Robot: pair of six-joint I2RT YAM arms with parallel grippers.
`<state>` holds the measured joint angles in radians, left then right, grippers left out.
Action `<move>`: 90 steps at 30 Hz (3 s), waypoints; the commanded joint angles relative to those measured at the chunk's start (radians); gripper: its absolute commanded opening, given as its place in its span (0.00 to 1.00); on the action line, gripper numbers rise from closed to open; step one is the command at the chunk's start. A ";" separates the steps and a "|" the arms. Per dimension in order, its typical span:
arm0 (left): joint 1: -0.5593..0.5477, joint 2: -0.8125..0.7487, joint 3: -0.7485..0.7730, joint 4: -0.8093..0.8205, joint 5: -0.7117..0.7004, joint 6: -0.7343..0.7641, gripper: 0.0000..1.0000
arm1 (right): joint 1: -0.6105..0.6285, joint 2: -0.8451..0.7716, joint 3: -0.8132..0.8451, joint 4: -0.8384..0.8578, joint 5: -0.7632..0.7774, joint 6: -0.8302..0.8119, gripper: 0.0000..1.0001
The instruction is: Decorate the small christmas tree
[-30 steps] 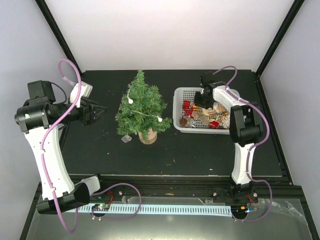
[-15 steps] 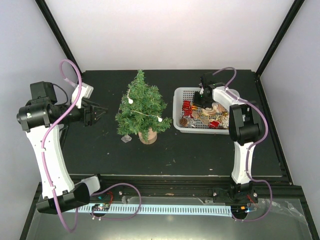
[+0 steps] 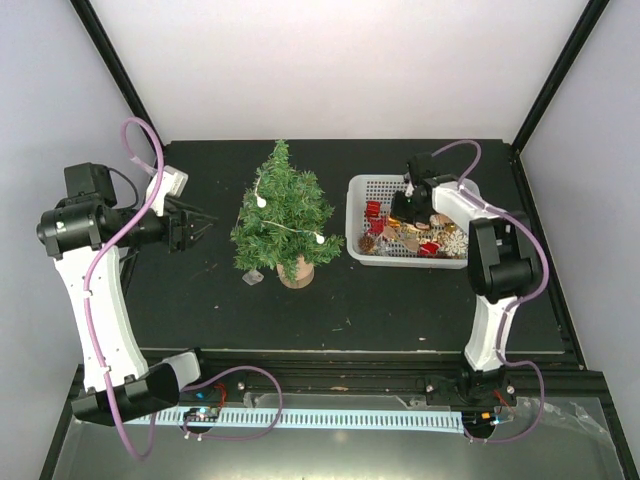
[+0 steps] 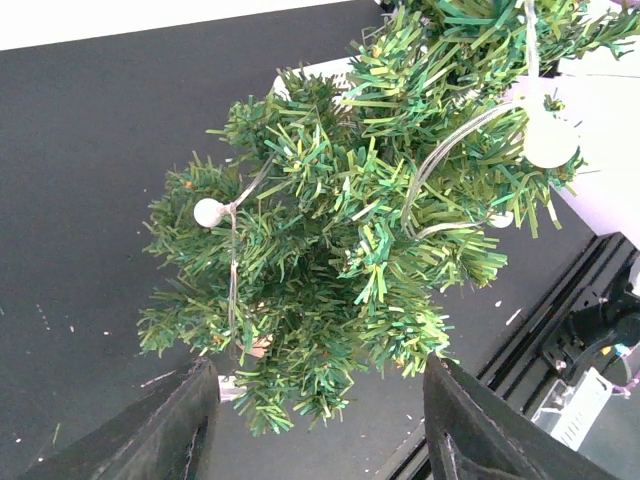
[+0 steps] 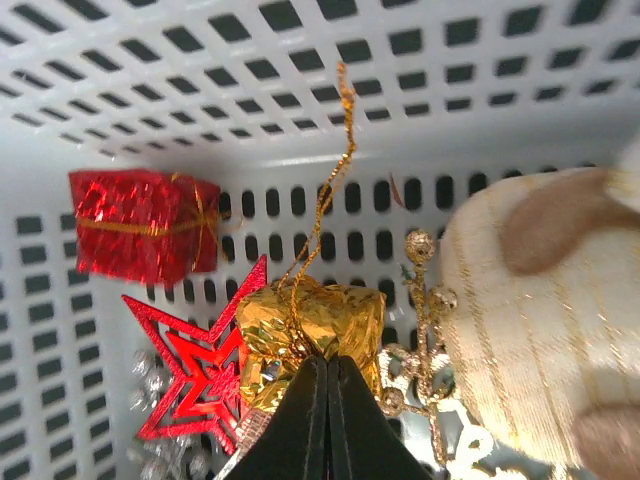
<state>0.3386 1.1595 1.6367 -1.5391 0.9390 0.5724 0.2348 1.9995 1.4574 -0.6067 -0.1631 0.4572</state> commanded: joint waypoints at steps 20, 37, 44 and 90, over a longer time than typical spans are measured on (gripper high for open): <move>-0.004 0.040 -0.032 0.057 0.061 -0.034 0.58 | 0.159 -0.811 -0.238 0.258 -0.477 0.012 0.01; -0.006 -0.010 -0.080 0.066 0.066 -0.052 0.58 | 0.340 -0.755 -0.184 0.304 -0.463 0.066 0.01; -0.005 -0.019 -0.084 0.052 0.059 -0.040 0.58 | 0.342 -0.731 -0.201 0.335 -0.441 0.081 0.01; -0.006 -0.002 -0.119 0.018 0.044 0.008 0.58 | 0.405 -0.507 -0.170 0.355 -0.423 0.091 0.01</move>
<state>0.3370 1.1542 1.5150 -1.5116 0.9722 0.5674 0.6312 1.4704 1.2579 -0.2298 -0.5671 0.5732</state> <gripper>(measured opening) 0.580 0.014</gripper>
